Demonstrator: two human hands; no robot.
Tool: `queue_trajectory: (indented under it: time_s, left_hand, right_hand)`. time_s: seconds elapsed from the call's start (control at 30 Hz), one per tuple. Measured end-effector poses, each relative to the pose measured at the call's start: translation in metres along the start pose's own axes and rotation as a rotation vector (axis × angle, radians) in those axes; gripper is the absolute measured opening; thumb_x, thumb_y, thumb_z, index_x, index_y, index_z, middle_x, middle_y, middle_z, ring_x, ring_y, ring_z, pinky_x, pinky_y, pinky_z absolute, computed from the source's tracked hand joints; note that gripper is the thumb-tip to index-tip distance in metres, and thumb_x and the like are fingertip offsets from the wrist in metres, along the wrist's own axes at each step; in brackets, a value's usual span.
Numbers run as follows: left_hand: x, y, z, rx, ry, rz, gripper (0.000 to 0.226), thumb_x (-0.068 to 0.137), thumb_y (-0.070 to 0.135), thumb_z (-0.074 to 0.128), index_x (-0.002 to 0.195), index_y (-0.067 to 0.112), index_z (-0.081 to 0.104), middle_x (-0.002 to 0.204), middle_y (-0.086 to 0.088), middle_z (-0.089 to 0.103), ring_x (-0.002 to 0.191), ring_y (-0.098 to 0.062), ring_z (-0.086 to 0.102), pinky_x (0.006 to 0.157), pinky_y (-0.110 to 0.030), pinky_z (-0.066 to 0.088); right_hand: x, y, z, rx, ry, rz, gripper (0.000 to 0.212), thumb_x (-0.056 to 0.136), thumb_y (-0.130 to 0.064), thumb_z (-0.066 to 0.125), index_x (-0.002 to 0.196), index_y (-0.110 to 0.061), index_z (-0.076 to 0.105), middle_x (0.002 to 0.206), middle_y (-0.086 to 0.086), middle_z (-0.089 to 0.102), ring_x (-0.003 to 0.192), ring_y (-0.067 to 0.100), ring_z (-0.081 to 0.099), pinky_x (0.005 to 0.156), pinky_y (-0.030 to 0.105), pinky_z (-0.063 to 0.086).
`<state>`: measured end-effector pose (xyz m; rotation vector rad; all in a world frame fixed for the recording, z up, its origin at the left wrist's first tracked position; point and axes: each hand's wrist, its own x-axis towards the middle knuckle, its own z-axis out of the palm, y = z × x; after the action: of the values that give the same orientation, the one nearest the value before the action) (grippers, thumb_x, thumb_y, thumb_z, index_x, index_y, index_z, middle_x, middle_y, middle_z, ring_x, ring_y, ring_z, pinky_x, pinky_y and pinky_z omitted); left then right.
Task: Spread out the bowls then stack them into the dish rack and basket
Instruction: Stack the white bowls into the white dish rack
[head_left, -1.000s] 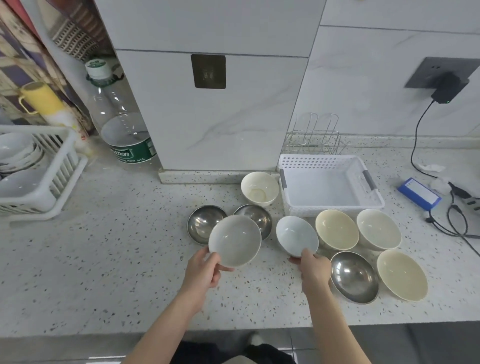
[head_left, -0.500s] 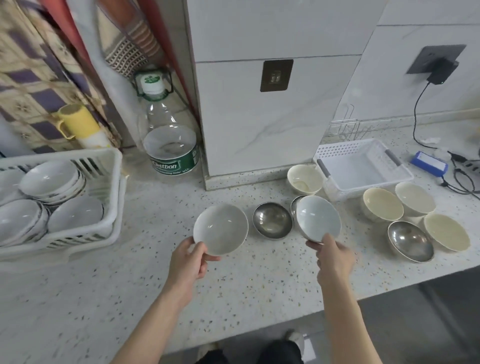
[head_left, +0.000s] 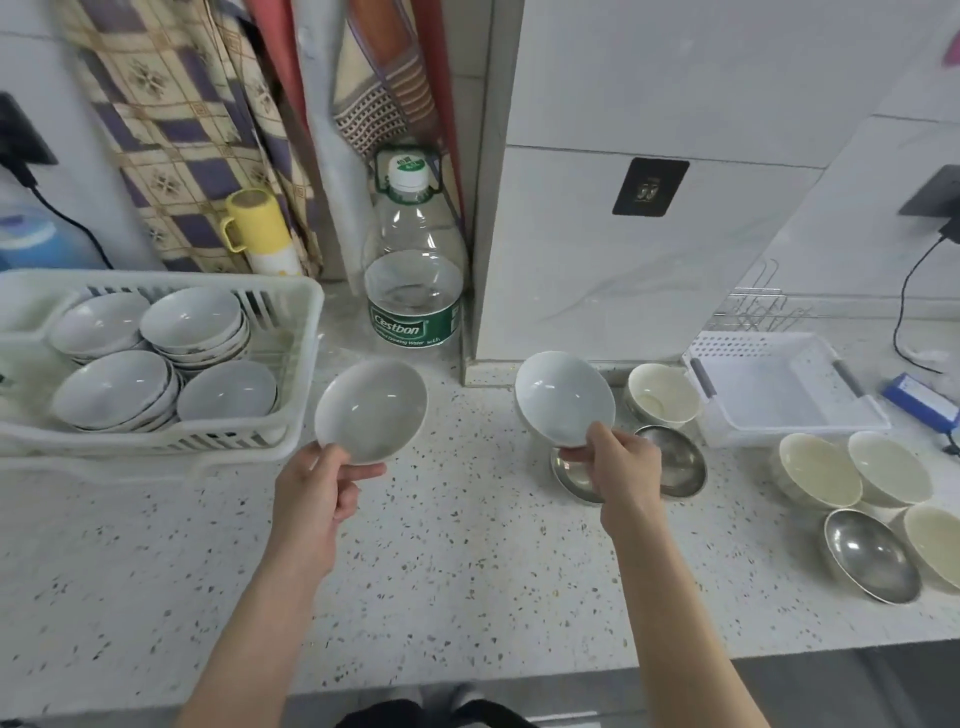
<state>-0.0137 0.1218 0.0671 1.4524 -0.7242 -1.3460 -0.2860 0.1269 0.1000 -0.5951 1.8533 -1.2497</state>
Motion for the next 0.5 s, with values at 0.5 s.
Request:
queue_trajectory:
  time_s: [0.5]
  left_hand:
    - [0.053,0.058,-0.147,-0.177,0.163,0.105,0.020,0.090,0.008,0.043,0.101,0.004,0.059,0.080,-0.019,0.075,0.034,-0.008,0.026,0.033,-0.017,0.022]
  right_hand:
    - [-0.051,-0.030,0.152,-0.086,-0.264,-0.080,0.019,0.083,-0.006,0.051,0.079,0.002,0.068,0.059,0.012,0.071,0.035,0.006,0.029,0.035,0.016,0.030]
